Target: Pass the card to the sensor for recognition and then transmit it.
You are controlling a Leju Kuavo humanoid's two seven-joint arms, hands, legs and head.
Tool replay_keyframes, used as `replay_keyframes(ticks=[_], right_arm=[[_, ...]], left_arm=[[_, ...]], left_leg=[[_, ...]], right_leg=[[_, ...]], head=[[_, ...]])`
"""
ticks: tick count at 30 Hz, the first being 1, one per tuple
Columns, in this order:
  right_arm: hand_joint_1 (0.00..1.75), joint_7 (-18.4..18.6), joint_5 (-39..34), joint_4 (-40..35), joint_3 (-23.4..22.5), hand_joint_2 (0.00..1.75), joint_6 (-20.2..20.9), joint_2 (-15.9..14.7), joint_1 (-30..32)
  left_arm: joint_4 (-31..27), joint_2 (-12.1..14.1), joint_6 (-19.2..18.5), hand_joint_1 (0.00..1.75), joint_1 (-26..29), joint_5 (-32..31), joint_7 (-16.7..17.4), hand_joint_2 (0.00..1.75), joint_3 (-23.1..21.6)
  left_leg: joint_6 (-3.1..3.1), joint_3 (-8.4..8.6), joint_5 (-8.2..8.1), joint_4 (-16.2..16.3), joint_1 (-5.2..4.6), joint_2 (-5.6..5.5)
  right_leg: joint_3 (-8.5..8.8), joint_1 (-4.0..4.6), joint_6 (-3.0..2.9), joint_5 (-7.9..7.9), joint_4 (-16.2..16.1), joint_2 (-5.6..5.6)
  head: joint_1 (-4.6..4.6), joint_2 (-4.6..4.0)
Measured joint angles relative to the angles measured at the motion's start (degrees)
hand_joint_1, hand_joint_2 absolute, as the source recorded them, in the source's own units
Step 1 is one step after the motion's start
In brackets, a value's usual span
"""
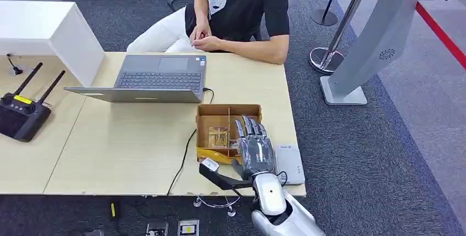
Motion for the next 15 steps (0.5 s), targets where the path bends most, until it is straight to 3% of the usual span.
replay_keyframes(ticks=[15], right_arm=[[0.00, -0.44, 0.57, -0.02, 0.00, 1.75, -0.09, -0.41, 0.22]], left_arm=[[0.00, -0.04, 0.00, 0.00, 0.68, -0.15, 0.00, 1.75, 1.29]], left_leg=[[0.00, 0.00, 0.00, 0.00, 0.00, 0.01]], right_leg=[[0.00, 0.00, 0.00, 0.00, 0.00, 0.00]], head=[[0.00, 0.00]])
